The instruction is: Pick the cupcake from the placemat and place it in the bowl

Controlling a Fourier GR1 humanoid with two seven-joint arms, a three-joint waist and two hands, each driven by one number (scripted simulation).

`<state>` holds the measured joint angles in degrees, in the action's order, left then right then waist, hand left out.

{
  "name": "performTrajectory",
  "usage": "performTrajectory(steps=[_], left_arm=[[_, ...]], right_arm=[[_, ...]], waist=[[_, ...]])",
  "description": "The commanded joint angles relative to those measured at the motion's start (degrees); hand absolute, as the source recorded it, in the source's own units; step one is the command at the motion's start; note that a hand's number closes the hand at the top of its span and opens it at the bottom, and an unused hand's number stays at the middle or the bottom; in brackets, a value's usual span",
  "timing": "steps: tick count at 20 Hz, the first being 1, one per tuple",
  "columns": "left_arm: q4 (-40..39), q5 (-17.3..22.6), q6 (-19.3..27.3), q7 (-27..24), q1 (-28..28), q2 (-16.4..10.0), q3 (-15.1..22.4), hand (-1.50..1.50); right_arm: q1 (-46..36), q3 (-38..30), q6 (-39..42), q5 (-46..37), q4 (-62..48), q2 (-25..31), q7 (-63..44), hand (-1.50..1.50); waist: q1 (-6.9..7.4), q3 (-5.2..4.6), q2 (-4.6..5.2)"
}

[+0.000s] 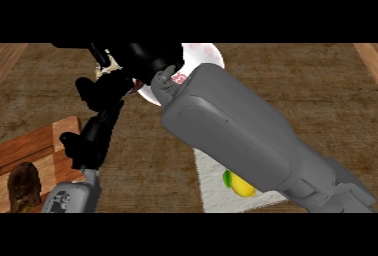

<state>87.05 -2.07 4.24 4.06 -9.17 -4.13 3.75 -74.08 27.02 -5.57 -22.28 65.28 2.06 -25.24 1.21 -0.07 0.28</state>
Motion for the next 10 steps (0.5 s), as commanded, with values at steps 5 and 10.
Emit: performTrajectory(steps=[5,10], left_arm=[[0.9,-0.2,-0.2,1.9,-1.4,0.4,0.5,0.0],[2.2,-1.1,-0.1,-0.3,1.4,0.7,1.3,0.0]], right_arm=[[0.1,-2.8,-8.3,-5.7,-23.1,-2.0,14.3,1.5],[-2.5,-7.4,-8.3,-6.4,-33.5,-0.1,23.1,1.5]], waist=[[0.99,-0.01,0.41],[1.03,0.02,0.33]])
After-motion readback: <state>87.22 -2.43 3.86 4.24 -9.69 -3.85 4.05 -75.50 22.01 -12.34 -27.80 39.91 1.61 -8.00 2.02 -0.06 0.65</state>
